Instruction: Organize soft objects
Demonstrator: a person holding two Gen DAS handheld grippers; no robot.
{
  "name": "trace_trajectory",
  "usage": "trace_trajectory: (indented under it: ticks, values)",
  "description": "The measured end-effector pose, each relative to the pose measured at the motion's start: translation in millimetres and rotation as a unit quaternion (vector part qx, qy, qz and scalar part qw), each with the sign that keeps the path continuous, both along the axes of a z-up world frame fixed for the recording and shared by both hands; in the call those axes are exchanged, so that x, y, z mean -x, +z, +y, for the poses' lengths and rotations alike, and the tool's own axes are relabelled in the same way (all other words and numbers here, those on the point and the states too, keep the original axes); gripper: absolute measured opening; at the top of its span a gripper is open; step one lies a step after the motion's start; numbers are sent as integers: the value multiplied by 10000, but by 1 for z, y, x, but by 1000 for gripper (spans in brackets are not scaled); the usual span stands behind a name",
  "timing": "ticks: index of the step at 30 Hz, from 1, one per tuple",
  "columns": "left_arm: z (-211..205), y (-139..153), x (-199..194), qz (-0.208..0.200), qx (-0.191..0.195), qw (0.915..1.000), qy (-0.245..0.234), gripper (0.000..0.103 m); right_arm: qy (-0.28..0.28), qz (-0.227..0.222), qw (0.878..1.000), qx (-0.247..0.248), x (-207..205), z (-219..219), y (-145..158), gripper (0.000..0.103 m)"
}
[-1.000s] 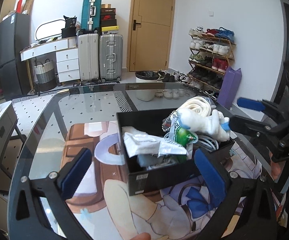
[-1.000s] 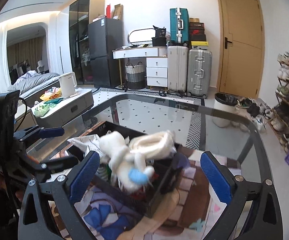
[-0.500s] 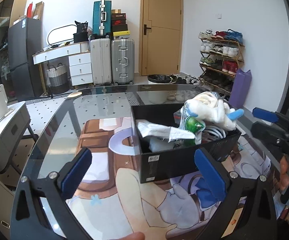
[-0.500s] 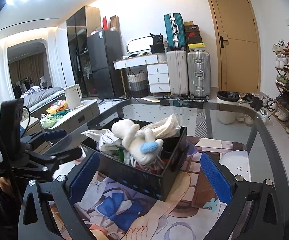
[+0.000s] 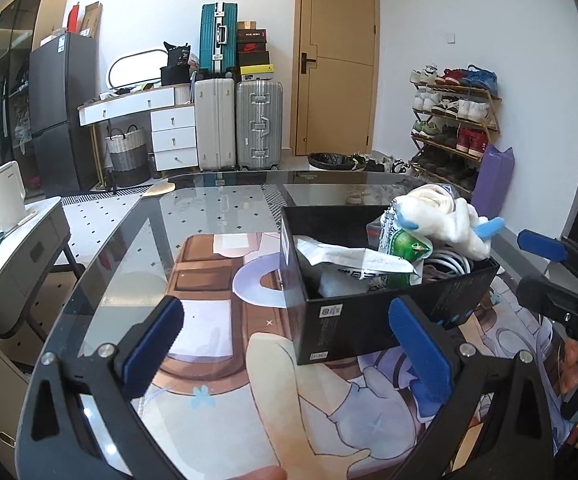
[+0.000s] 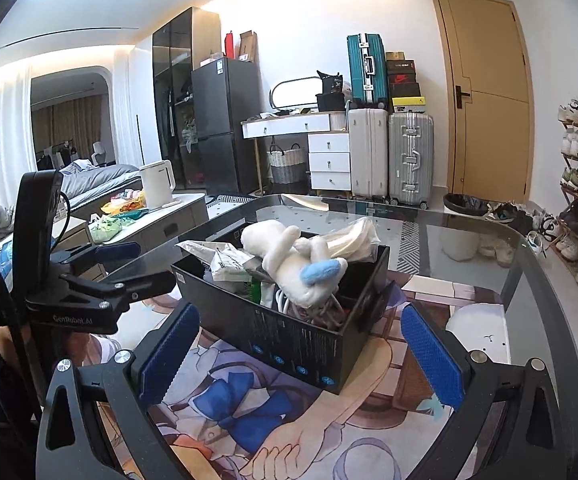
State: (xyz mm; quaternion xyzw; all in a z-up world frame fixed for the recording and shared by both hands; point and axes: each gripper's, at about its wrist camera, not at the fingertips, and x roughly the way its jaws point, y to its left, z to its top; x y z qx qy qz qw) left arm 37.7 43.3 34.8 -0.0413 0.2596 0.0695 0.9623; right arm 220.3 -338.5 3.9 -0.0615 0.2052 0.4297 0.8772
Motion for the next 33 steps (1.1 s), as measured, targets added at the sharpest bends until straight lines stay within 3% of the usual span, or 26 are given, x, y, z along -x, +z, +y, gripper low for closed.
trace_trajectory:
  ticks: [26,33]
  values:
    - [0,3,1,-194,-21,9998,31,103,27,-190,9998,-40,6,-3,6,102]
    - [-7,4,3,-248,-193,9995,-10,103,54,-191,9998,-66,4,-6,6,102]
